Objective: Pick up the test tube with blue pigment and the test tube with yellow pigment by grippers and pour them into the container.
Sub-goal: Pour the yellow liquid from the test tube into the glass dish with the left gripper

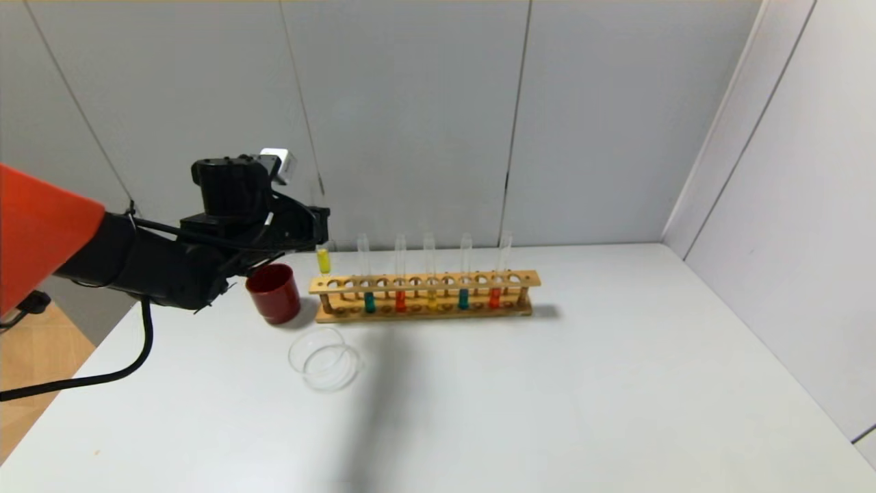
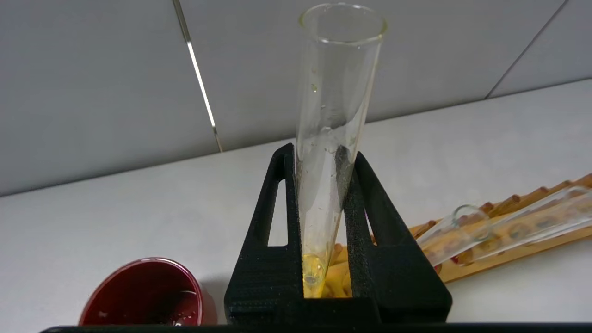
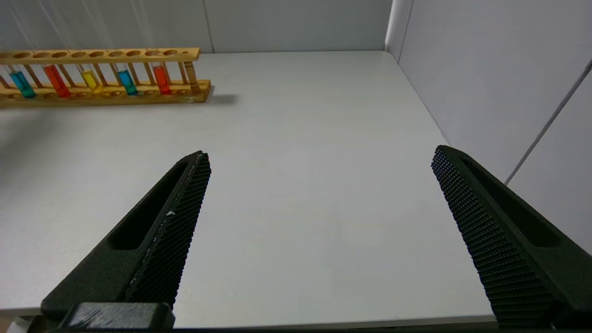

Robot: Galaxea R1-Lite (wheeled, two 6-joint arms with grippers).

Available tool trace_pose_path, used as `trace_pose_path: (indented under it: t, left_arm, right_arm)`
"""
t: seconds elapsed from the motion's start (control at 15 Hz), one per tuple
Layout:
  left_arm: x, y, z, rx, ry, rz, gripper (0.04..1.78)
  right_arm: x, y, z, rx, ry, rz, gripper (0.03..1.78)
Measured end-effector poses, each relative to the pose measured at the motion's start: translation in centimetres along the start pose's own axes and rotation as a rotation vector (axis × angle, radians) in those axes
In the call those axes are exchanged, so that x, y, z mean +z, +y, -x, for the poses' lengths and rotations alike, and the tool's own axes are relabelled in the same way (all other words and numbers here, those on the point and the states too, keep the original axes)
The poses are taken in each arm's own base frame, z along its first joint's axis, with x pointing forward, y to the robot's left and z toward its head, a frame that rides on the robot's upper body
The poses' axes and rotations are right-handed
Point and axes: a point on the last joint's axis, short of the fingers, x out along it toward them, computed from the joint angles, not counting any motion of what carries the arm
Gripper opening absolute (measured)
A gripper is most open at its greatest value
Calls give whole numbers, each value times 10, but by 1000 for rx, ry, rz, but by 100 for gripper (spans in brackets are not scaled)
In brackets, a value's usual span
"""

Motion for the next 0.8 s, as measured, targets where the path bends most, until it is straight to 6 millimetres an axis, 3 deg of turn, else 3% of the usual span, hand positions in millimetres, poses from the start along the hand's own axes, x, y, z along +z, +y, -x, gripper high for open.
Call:
trace_pose_path:
  t: [0.47,0.8]
  left_arm:
    - [44,-4,42,-2,-28,-8,32]
    - [59,-6,77,-9,-18,-28,32]
  right_arm:
    - [0,0,0,0,0,0,175]
    - [0,0,0,0,0,0,175]
